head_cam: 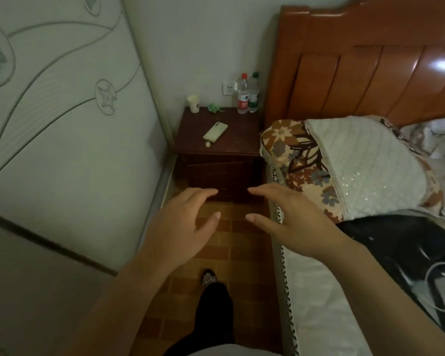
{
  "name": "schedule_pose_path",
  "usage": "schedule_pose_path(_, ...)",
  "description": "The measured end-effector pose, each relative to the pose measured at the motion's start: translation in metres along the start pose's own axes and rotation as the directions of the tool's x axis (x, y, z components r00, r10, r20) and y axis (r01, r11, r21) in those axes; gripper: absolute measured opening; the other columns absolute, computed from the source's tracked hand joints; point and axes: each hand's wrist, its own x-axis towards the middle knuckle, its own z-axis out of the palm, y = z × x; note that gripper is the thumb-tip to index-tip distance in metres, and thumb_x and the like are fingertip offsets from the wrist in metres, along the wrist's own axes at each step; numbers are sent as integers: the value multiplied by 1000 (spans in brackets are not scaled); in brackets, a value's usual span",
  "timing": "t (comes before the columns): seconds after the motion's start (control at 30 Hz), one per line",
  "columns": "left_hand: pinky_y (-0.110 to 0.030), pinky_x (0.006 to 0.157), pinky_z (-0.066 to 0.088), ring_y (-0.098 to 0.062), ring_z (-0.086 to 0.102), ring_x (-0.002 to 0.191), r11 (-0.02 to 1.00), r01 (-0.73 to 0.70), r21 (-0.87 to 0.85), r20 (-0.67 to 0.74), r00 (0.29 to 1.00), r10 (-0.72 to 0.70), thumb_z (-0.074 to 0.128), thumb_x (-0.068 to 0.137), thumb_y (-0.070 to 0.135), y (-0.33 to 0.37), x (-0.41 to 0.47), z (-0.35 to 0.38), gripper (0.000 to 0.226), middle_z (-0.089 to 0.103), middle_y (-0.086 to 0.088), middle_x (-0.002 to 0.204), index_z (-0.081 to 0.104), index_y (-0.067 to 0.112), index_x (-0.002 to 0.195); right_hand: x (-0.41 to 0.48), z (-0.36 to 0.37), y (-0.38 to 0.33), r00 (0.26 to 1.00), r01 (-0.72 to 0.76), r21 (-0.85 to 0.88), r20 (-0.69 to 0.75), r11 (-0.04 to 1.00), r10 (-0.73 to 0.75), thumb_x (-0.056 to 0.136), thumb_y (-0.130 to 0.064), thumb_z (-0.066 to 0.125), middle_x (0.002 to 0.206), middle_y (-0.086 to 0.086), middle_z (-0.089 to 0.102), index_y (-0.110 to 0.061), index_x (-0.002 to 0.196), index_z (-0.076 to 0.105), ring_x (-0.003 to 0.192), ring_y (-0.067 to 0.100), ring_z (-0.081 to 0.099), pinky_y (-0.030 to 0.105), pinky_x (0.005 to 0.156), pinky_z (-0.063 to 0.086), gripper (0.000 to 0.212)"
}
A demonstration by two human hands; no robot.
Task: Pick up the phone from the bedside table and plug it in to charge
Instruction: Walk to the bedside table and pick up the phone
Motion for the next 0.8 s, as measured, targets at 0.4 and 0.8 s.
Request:
schedule_pose_path(0.4,-13,60,29,-3,40,75,998,-7,59,74,997,3,43,85,51,-123,210,-19,48,52,7,126,41,32,129,216,-8,51,999,-54,-2,-4,999,54,79,-61,48,126,-17,48,-38,128,42,103,-10,38,3,76,32,54)
schedule_pose_path(0.8,-26,74,43,-9,50,97,993,105,60,140,984,-113,42,86,53,-185,346,14,48,47,8,130,36,37,130,354,-16,148,996,-55,46,71,997,52,79,-62,46,125,-13,51,-37,128,42,102,-11,40,4,78,33,55)
